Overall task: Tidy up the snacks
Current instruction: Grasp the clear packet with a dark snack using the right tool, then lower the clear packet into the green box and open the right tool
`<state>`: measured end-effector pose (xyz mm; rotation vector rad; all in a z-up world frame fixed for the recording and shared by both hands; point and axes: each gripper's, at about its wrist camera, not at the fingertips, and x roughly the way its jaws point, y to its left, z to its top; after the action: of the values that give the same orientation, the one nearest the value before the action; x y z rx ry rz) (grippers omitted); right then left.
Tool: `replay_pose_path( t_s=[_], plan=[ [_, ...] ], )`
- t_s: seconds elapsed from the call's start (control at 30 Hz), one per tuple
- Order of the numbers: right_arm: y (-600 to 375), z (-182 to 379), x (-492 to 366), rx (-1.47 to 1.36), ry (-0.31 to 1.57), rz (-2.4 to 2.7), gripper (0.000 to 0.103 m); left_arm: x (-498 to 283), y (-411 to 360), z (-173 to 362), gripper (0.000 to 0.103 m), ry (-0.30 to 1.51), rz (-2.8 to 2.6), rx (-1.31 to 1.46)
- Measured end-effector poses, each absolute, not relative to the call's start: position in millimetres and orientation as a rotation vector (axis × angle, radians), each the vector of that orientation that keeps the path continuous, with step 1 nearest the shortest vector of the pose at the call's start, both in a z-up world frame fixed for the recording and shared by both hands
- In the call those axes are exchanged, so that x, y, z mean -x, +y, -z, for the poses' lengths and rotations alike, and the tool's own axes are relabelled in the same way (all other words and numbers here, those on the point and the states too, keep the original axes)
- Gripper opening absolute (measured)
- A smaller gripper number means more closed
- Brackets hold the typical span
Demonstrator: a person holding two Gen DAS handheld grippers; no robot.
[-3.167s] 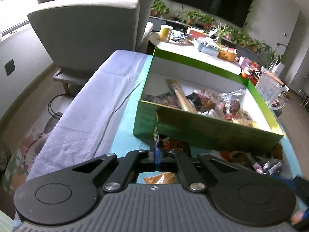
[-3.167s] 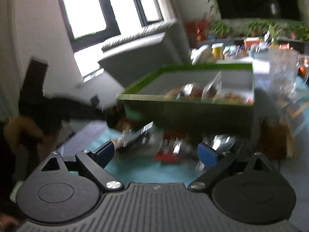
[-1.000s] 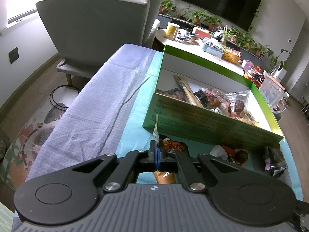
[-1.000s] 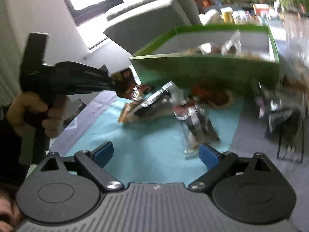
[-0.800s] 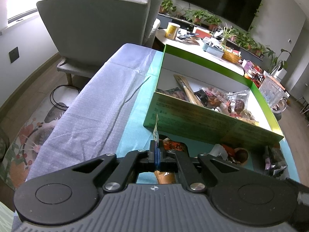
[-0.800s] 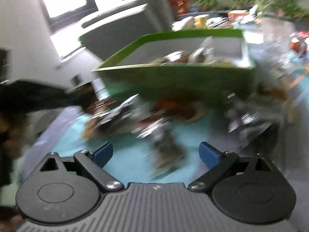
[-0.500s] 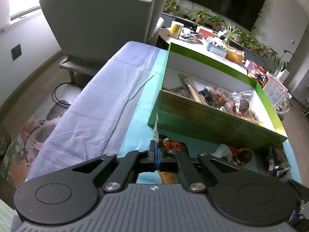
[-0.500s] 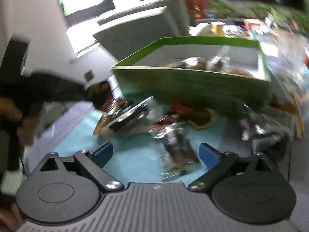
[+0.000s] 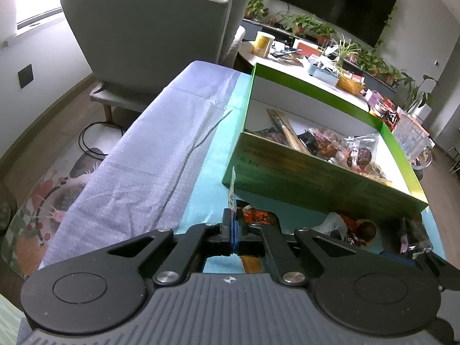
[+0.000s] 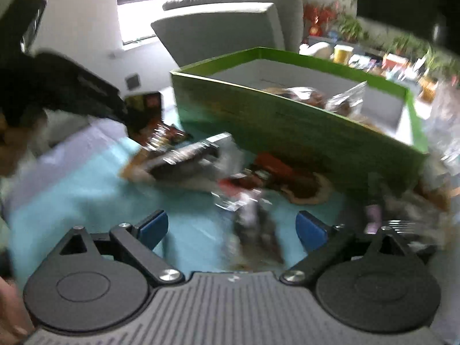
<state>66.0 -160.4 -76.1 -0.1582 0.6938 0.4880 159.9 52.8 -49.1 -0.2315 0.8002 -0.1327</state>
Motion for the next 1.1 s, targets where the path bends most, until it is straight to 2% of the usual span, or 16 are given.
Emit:
replay_pose_path(
  t_s=[0.17, 0.27, 0.63, 1.1],
  plan=[
    [-168, 74, -68, 0.13, 0.678, -0.446, 0.058, -159, 49, 48, 0.001, 0.799, 0.145, 0.228],
    [-162, 73, -66, 0.143, 0.676, -0.463, 0.046, -158, 50, 47, 0.001, 0.794, 0.143, 0.227],
    [-174, 51, -63, 0.067, 0.609, -0.417, 0.046, -156, 50, 37, 0.001, 0.768, 0.153, 0.23],
    [-198, 9, -95, -0.054, 0.404, -0.306, 0.046, -168, 19, -23, 0.001, 0.594, 0.254, 0.188]
  ],
)
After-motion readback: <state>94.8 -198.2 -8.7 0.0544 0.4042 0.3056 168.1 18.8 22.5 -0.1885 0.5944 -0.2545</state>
